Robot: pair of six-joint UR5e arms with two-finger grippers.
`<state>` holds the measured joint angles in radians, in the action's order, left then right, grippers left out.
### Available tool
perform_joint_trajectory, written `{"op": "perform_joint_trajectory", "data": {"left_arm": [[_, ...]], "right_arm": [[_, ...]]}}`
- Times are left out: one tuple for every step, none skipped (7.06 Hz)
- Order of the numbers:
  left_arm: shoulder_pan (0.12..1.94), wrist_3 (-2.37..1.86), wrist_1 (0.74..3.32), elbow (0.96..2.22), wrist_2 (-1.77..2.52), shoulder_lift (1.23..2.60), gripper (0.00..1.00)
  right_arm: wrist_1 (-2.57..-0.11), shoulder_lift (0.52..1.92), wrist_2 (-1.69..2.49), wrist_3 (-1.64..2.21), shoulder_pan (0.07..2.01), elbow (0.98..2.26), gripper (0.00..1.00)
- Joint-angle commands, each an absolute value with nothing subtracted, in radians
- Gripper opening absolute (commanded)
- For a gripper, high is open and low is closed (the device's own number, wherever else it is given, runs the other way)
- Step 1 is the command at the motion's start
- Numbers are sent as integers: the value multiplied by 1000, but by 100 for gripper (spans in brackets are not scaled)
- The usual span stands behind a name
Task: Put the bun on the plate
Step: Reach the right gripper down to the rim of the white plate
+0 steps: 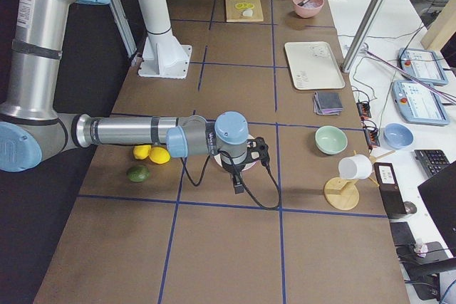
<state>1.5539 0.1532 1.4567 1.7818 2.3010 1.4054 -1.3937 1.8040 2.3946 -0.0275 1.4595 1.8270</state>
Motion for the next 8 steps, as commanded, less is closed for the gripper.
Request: {"op": "perform_joint_trajectory", "data": {"left_arm": [[1554,153,1457,1782,2302,1405,100],[1554,153,1457,1786,2303,1405,100],[1554,153,1456,1786,2303,1405,100],[1554,153,1456,1786,2303,1404,100],[1554,153,1456,1786,2303,1401,100],[1554,153,1456,1786,2303,1399,100],[1554,153,1456,1784,2301,1399,100],[1554,153,1457,1781,2302,1399,100]], "right_arm": [[-1134,1801,2404,262,1312,1754,99],[-933,1798,2346,445,1237,1687,99],[-769,1796,2270,623,1159,1636,99],[-700,1796,2234,685,1113,1600,99],[-693,1790,2230,686,1089,1589,98],[-693,1790,2226,686,1062,1582,98],[-693,1790,2220,686,1046,1575,96],[-693,1789,2220,686,1031,1566,95]]}}
